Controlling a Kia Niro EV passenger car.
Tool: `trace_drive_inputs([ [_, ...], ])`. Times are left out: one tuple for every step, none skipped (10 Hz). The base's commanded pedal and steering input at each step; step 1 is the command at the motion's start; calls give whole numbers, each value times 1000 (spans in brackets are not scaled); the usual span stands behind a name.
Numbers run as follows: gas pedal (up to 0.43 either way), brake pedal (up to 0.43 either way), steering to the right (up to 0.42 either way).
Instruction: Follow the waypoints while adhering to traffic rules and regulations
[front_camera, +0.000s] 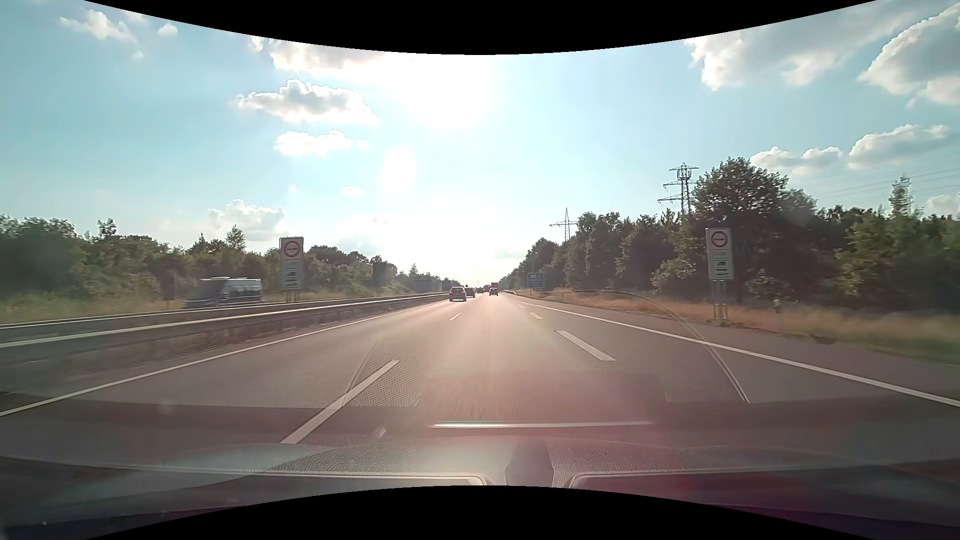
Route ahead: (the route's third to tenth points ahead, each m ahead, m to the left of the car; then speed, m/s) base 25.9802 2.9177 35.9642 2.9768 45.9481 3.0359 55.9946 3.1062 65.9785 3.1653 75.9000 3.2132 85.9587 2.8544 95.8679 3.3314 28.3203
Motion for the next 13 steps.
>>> trace_drive_inputs([
  [0, 0, -2],
  [0, 0, -3],
  [0, 0, -2],
  [0, 0, -3],
  [0, 0, -3],
  [0, 0, -3],
  [0, 0, -2],
  [0, 0, -2],
  [0, 0, -3],
  [0, 0, -2],
  [0, 0, -3],
  [0, 0, -2],
  [0, 0, -3],
])
